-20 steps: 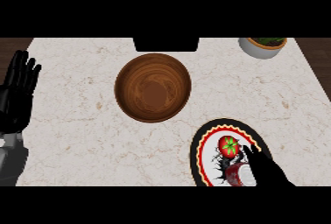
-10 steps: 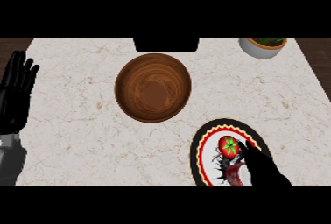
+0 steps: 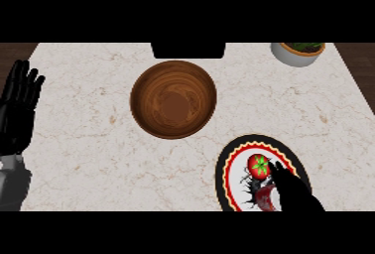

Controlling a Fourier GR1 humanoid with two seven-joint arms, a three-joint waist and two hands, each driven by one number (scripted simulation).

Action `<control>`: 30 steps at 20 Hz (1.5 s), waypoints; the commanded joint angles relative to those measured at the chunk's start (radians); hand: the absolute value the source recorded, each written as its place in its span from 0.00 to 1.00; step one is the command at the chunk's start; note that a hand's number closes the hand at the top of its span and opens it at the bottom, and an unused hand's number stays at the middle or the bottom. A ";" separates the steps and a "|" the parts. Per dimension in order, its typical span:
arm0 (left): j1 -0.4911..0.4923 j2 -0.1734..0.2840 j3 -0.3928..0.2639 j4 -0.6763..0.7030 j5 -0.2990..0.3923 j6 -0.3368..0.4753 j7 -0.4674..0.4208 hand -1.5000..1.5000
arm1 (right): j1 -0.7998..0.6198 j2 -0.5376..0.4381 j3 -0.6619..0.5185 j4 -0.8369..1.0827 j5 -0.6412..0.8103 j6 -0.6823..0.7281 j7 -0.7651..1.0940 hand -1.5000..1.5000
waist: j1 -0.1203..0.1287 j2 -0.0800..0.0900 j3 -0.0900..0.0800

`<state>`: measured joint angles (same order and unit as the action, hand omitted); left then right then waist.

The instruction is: Pick the can from the plate and place it in the bowl

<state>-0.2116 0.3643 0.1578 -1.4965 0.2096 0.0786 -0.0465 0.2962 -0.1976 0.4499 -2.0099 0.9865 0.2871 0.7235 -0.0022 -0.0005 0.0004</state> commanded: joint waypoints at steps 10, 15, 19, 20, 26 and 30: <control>-0.058 -0.037 0.017 0.022 -0.045 -0.009 0.044 0.50 | -0.004 -0.001 -0.081 0.132 -0.024 -0.033 -0.042 0.00 | -0.001 0.000 0.000; -0.012 -0.034 0.049 0.003 -0.033 -0.039 0.010 0.50 | -0.021 -0.021 -0.060 0.110 0.034 -0.108 -0.117 1.00 | -0.001 0.000 0.000; -0.034 -0.018 0.066 0.041 -0.030 -0.065 0.009 0.50 | -0.077 0.023 -0.041 0.315 0.099 -0.251 -0.201 1.00 | 0.001 0.001 0.000; -0.036 -0.030 0.059 -0.025 -0.029 -0.043 0.066 0.50 | -0.022 0.007 -0.012 0.189 0.116 -0.173 -0.131 1.00 | -0.001 0.000 0.000; 0.002 -0.045 0.055 -0.037 -0.054 -0.054 0.047 0.50 | 0.007 -0.034 -0.032 0.040 0.114 -0.135 -0.134 1.00 | -0.001 -0.001 -0.001; -0.076 -0.030 0.034 -0.021 -0.040 -0.075 0.054 0.50 | -0.334 -0.274 -0.275 0.331 -0.070 -0.019 -0.462 1.00 | 0.070 0.026 0.004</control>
<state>-0.2498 0.3268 0.2056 -1.5148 0.1634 0.0220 -0.0043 0.1201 -0.3390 0.2775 -1.7734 0.9896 0.1849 0.4080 0.0245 0.0078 0.0006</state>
